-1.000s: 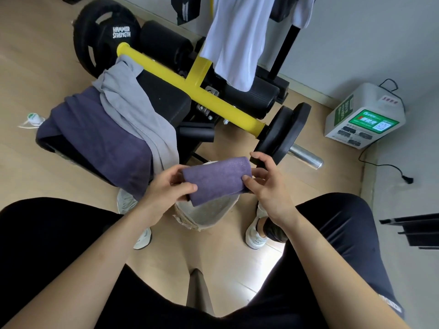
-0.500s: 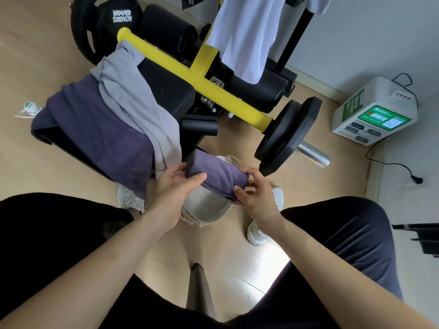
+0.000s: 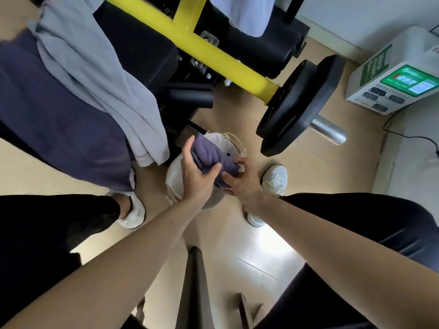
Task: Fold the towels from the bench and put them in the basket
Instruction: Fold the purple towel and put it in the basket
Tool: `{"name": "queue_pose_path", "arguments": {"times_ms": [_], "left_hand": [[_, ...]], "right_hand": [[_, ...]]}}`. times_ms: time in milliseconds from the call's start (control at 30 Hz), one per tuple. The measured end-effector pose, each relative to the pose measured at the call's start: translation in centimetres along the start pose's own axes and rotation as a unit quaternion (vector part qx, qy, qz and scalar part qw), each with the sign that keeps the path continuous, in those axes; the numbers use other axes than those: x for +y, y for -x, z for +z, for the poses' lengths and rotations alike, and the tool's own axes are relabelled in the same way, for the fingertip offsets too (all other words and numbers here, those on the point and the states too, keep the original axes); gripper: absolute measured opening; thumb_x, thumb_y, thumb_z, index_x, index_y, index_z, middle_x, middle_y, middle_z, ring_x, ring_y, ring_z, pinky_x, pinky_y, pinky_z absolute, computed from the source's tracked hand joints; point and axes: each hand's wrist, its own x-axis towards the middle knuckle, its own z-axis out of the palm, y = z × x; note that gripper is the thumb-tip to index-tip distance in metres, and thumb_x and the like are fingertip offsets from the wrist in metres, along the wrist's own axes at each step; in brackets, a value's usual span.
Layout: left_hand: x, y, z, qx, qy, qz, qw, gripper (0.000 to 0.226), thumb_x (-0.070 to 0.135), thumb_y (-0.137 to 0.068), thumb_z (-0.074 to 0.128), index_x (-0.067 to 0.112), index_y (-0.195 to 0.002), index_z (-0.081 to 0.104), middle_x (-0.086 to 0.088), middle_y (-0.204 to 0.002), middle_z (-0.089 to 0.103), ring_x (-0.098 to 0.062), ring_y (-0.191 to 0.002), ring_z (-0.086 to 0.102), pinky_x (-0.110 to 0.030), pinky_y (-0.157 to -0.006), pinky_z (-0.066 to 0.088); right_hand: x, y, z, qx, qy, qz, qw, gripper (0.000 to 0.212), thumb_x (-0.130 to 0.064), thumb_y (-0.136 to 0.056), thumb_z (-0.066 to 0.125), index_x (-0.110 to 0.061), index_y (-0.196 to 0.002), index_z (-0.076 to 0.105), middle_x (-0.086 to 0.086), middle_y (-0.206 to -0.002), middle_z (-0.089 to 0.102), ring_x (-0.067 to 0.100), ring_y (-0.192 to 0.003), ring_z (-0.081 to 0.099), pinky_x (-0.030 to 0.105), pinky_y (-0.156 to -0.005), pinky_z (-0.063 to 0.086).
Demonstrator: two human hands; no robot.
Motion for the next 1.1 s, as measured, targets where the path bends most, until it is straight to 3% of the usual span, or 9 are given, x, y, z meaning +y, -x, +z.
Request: {"name": "queue_pose_path", "arguments": {"times_ms": [133,333,533,633,700,767,867,1000,1100], "left_hand": [[-3.9,-2.7,1.7,-0.024,-0.017,-0.06,0.998,0.091,-0.006,-0.079,0.078,0.025,-0.152,0.033,-0.001,-0.156,0.043,-0.02,-0.142,0.043,-0.044,-0.119,0.038],[-9.2,-6.0,4.7,-0.04,-0.018,-0.152,0.987,0.095,-0.001,-0.079,0.081,0.024,-0.154,0.028,0.0,-0.151,0.043,-0.018,-0.137,0.045,-0.039,-0.117,0.038],[-12.7,-9.1,8.0,-0.011,-0.003,-0.188,0.982,0.093,0.001,-0.083,0.078,0.017,-0.154,0.02,0.003,-0.146,0.04,-0.012,-0.134,0.04,-0.028,-0.115,0.032],[-13.7,-10.5,9.4,0.003,0.013,-0.188,0.982,0.089,-0.004,-0.086,0.071,0.018,-0.154,0.018,0.007,-0.141,0.037,-0.011,-0.131,0.04,-0.025,-0.111,0.034],[-14.4,-11.0,10.2,0.006,0.016,-0.188,0.982,0.088,-0.003,-0.087,0.069,0.022,-0.154,0.017,0.004,-0.146,0.038,-0.013,-0.133,0.041,-0.033,-0.117,0.036],[-14.9,-11.3,10.5,0.0,-0.004,-0.19,0.982,0.094,0.002,-0.09,0.069,0.023,-0.158,0.009,-0.003,-0.159,0.032,-0.02,-0.143,0.037,-0.042,-0.123,0.03],[-16.1,-10.8,10.3,-0.006,-0.065,-0.135,0.989,0.1,0.008,-0.086,0.072,0.018,-0.16,0.005,-0.014,-0.164,0.025,-0.029,-0.151,0.028,-0.048,-0.125,0.025],[-15.4,-8.2,8.2,0.063,-0.208,-0.029,0.976,0.096,0.026,-0.074,0.084,0.017,-0.153,0.03,-0.02,-0.15,0.033,-0.033,-0.134,0.042,-0.029,-0.111,0.034],[-15.6,-6.7,7.1,0.029,-0.356,0.116,0.927,0.072,0.045,-0.083,0.076,0.023,-0.146,0.049,-0.017,-0.147,0.043,-0.031,-0.132,0.038,-0.045,-0.104,0.043]], "right_hand": [[1.9,-3.1,-1.8,-0.059,0.138,0.057,0.987,0.046,-0.025,-0.087,0.077,-0.029,-0.124,0.05,0.013,-0.121,0.065,0.022,-0.082,0.068,0.023,-0.06,0.052],[2.6,-8.3,-4.5,0.003,0.393,-0.032,0.919,0.067,-0.027,-0.086,0.074,-0.033,-0.145,0.044,0.01,-0.128,0.047,0.02,-0.096,0.049,0.023,-0.081,0.037],[3.4,-13.2,-4.7,-0.03,0.379,-0.058,0.923,0.073,-0.008,-0.084,0.07,-0.021,-0.15,0.041,0.016,-0.144,0.051,0.032,-0.132,0.048,0.031,-0.108,0.037],[4.0,-14.0,-4.6,-0.017,0.362,-0.096,0.927,0.071,0.0,-0.082,0.067,-0.017,-0.148,0.043,0.014,-0.141,0.055,0.032,-0.129,0.05,0.021,-0.103,0.035],[4.5,-14.1,-4.5,-0.005,0.353,-0.113,0.929,0.072,0.002,-0.082,0.065,-0.018,-0.148,0.044,0.017,-0.136,0.056,0.03,-0.126,0.051,0.011,-0.095,0.031],[4.9,-14.2,-4.3,0.007,0.334,-0.114,0.936,0.073,0.005,-0.081,0.06,-0.023,-0.147,0.045,0.015,-0.132,0.055,0.027,-0.119,0.055,0.014,-0.095,0.037],[5.4,-14.1,-4.0,0.022,0.318,-0.116,0.941,0.08,0.012,-0.077,0.052,-0.029,-0.146,0.047,0.009,-0.131,0.054,0.024,-0.117,0.057,0.032,-0.097,0.051],[5.9,-14.1,-4.1,0.022,0.319,-0.13,0.939,0.08,0.009,-0.076,0.051,-0.029,-0.146,0.046,0.009,-0.131,0.053,0.028,-0.112,0.06,0.041,-0.092,0.054],[6.3,-13.9,-4.0,0.018,0.329,-0.135,0.934,0.081,0.007,-0.076,0.051,-0.032,-0.147,0.043,0.006,-0.132,0.052,0.029,-0.111,0.061,0.045,-0.09,0.054]]}}
